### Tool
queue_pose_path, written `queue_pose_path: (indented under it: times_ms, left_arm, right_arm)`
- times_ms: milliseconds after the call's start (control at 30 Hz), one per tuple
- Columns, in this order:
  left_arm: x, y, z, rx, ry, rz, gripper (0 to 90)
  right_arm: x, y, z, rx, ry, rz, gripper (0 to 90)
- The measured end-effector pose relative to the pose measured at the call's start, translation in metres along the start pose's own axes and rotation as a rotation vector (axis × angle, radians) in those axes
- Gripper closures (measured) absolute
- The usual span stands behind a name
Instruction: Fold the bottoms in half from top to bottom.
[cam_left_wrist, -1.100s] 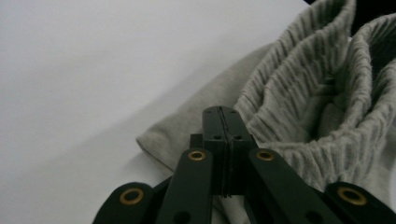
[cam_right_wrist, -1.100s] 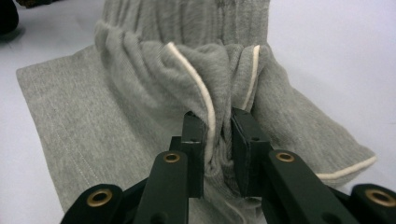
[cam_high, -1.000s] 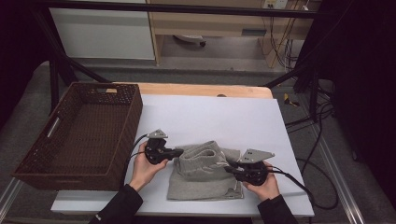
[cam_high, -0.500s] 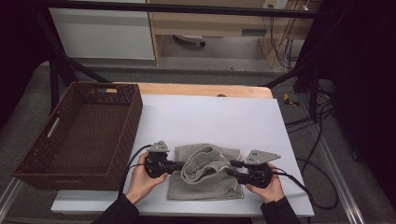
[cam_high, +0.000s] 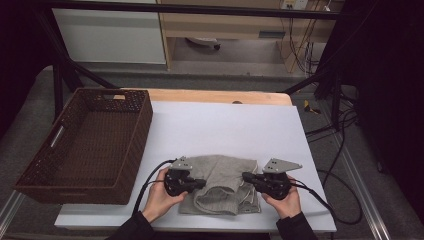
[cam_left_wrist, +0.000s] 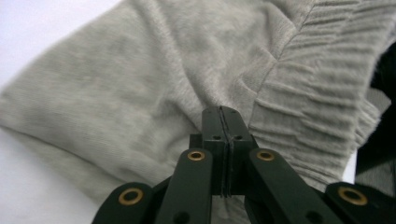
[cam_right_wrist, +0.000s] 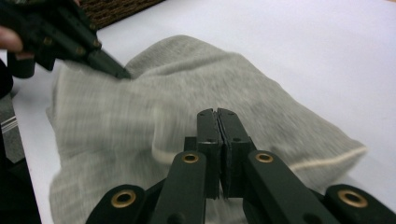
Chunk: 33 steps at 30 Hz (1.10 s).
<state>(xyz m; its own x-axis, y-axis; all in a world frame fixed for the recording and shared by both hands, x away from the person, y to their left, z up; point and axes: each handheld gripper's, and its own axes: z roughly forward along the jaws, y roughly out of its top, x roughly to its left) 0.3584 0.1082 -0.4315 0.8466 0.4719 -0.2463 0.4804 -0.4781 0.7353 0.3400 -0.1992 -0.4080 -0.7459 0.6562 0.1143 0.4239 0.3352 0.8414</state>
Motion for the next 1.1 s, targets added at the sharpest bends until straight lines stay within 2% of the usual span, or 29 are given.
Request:
queue_pose_path:
  times_ms: [67, 167, 267, 333, 533, 600, 733, 900, 1000, 1100]
  left_arm:
    - [-0.006, -0.001, 0.000, 0.021, 0.016, 0.027, 89.8]
    - [-0.012, -0.003, 0.000, 0.043, 0.051, 0.043, 89.8]
    - [-0.015, -0.003, -0.001, 0.059, 0.071, 0.032, 89.8]
    - [-0.016, -0.004, -0.001, 0.060, 0.077, 0.024, 89.9]
    - [-0.017, -0.008, 0.001, 0.040, 0.076, -0.003, 89.7]
    - [-0.018, -0.008, 0.001, 0.037, 0.078, -0.005, 89.6]
    - [-0.019, -0.008, 0.003, 0.033, 0.081, -0.010, 89.5]
    - [-0.019, -0.008, 0.004, 0.025, 0.085, -0.006, 88.5]
    - [-0.016, -0.008, 0.003, 0.018, 0.091, -0.005, 81.5]
    - [-0.013, -0.008, 0.000, 0.006, 0.086, -0.012, 78.0]
  right_arm:
    - [0.004, 0.003, 0.005, -0.004, 0.006, -0.006, 87.5]
    - [0.012, 0.006, 0.013, 0.000, 0.031, -0.003, 88.3]
    - [0.020, 0.001, 0.019, 0.047, 0.056, -0.012, 90.0]
    - [0.022, -0.005, 0.021, 0.080, 0.037, -0.031, 90.0]
    - [0.019, -0.028, 0.021, 0.140, -0.001, -0.038, 90.0]
    - [0.016, -0.034, 0.021, 0.142, 0.002, -0.016, 90.0]
    - [0.017, -0.044, 0.020, 0.135, -0.013, -0.017, 90.0]
    - [0.016, -0.046, 0.021, 0.127, -0.013, 0.003, 90.0]
    - [0.015, -0.045, 0.021, 0.131, -0.008, 0.012, 90.0]
    - [0.013, -0.042, 0.021, 0.123, 0.007, 0.000, 90.0]
